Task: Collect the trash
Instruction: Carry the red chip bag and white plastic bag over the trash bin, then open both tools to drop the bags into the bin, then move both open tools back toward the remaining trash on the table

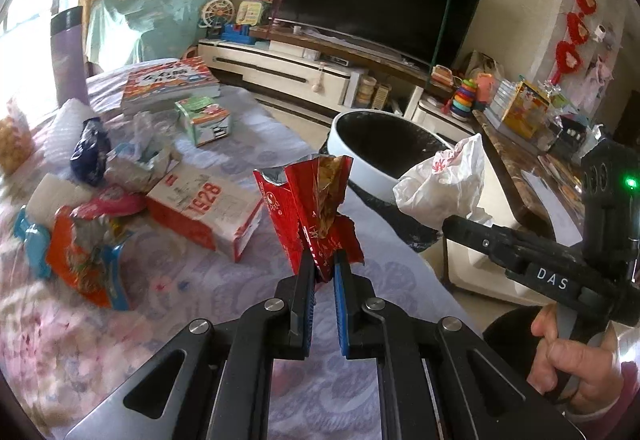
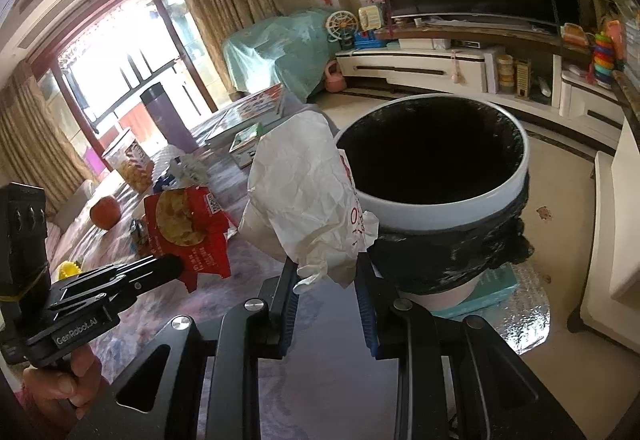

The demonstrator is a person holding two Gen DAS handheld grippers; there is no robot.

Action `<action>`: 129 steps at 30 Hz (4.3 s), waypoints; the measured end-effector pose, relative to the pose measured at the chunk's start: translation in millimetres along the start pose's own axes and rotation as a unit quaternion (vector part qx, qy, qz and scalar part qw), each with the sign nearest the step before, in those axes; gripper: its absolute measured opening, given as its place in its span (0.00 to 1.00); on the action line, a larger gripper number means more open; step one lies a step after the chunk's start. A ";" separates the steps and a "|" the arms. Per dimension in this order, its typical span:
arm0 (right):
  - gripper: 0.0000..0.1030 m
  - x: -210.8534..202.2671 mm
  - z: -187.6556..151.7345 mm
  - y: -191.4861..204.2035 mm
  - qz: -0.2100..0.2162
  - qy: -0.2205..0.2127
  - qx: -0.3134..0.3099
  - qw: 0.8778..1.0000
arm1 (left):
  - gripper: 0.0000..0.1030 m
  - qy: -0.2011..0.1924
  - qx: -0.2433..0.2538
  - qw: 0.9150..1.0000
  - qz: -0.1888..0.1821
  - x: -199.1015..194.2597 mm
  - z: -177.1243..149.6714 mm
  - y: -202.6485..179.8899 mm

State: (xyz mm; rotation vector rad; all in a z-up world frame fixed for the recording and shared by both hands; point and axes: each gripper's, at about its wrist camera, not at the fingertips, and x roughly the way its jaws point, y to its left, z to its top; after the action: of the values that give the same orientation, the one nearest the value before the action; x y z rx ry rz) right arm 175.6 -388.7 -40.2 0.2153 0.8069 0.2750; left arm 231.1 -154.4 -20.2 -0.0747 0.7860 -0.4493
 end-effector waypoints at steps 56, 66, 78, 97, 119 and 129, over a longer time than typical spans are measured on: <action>0.29 29.4 72.7 -100.8 -0.068 0.024 0.046 0.996 | 0.09 0.033 0.076 0.996 -0.023 134.5 100.8 -72.4; 0.46 24.0 76.1 -101.0 -0.074 0.013 0.051 0.996 | 0.30 0.032 0.070 0.997 -0.014 136.1 105.4 -76.5; 0.87 5.9 65.6 -89.0 -0.058 -0.019 0.067 0.996 | 0.50 0.007 0.029 1.000 0.007 95.9 64.3 -54.8; 0.93 5.6 25.7 -12.6 0.013 -0.014 0.038 0.999 | 0.55 -0.012 -0.051 0.997 0.050 7.3 -24.3 -16.4; 0.93 44.9 -0.1 67.8 0.076 0.031 -0.031 0.996 | 0.55 -0.011 -0.124 0.986 0.112 -63.6 -63.1 46.2; 0.93 74.7 2.2 97.3 0.103 0.053 -0.083 0.990 | 0.55 -0.006 -0.146 0.980 0.131 -65.9 -60.3 66.7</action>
State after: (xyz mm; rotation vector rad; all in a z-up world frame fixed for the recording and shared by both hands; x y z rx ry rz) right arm 210.9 -273.1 -60.9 0.1279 0.8639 0.5497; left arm 172.5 -60.6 -34.4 -0.2444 0.8331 -0.0807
